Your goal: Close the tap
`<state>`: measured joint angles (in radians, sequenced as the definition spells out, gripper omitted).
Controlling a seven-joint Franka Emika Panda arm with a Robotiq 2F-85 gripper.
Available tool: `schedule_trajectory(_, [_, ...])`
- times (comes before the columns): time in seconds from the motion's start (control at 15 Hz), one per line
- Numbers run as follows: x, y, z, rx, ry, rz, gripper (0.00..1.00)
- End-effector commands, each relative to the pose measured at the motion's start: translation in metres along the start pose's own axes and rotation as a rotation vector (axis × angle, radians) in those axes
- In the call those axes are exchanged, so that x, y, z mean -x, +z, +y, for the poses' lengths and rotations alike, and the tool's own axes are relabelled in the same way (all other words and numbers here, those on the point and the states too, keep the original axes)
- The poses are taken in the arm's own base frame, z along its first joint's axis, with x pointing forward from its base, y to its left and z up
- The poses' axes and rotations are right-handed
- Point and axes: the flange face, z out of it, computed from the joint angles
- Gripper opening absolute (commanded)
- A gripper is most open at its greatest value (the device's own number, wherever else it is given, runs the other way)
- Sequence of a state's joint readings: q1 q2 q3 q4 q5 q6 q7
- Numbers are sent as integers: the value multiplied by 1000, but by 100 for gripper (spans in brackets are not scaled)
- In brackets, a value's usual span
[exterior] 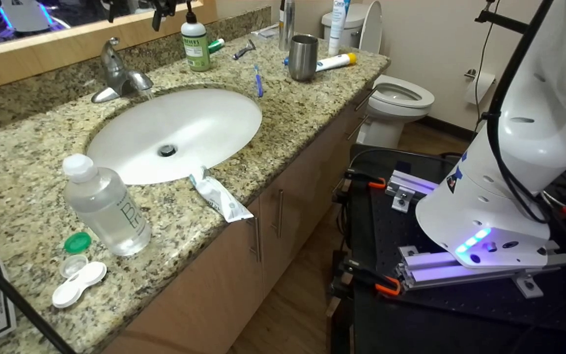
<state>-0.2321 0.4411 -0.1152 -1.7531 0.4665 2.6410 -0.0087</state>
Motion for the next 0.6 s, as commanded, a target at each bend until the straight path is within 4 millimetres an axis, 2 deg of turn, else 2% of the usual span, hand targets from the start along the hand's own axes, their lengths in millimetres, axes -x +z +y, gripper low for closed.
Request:
schedule_trajectory(0.0, [-10, 27, -13, -23, -10, 7, 100])
schedule_trajectory(0.13, [-15, 36, -21, -20, -15, 30, 100])
schedule_trajectory(0.2, [-4, 27, -17, -15, -18, -1, 100])
schedule_trajectory(0.47, [-5, 30, -20, -17, -20, 2, 100])
schedule_trajectory(0.53, [-6, 28, -13, -10, 3, 21, 100])
